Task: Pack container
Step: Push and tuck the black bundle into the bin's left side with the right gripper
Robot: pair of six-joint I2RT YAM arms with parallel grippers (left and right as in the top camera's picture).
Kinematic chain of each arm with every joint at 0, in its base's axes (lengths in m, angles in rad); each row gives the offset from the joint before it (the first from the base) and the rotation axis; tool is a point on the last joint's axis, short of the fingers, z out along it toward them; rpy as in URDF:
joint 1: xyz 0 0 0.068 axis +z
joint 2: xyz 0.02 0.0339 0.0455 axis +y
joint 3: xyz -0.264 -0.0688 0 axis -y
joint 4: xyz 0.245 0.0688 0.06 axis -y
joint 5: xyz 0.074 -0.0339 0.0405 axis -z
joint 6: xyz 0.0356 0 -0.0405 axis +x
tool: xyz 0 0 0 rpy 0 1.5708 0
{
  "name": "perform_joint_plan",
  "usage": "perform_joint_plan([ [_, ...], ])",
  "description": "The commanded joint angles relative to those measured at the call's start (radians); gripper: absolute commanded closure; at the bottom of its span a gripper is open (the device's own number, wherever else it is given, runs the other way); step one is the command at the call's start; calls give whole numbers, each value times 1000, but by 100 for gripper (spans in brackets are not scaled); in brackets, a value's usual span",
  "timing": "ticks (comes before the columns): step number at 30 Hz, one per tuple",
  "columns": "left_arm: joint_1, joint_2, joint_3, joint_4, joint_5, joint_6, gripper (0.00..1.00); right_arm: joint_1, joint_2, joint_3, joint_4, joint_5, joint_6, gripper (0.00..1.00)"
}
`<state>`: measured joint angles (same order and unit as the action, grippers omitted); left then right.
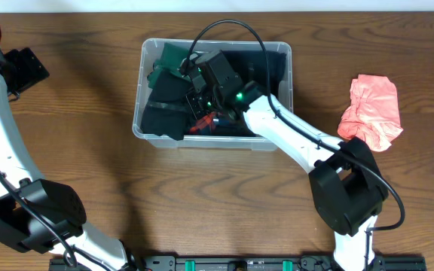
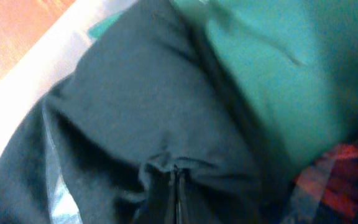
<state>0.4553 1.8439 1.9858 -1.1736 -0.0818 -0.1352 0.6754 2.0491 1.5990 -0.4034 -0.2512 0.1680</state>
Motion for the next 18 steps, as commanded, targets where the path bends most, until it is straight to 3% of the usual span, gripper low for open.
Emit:
perform_joint_plan([
  [1, 3, -7, 14, -3, -4, -13, 2, -6, 95, 27, -108, 35, -31, 77],
  [6, 3, -7, 14, -3, -4, -13, 2, -6, 95, 223, -263, 34, -62, 41],
  [7, 3, -7, 14, -3, -4, -13, 2, -5, 95, 259, -294, 34, -67, 37],
  [13, 3, -7, 14, -3, -4, -13, 2, 19, 95, 344, -428, 34, -80, 36],
  [18, 3, -7, 14, -3, -4, -13, 2, 53, 95, 344, -468, 34, -80, 48],
])
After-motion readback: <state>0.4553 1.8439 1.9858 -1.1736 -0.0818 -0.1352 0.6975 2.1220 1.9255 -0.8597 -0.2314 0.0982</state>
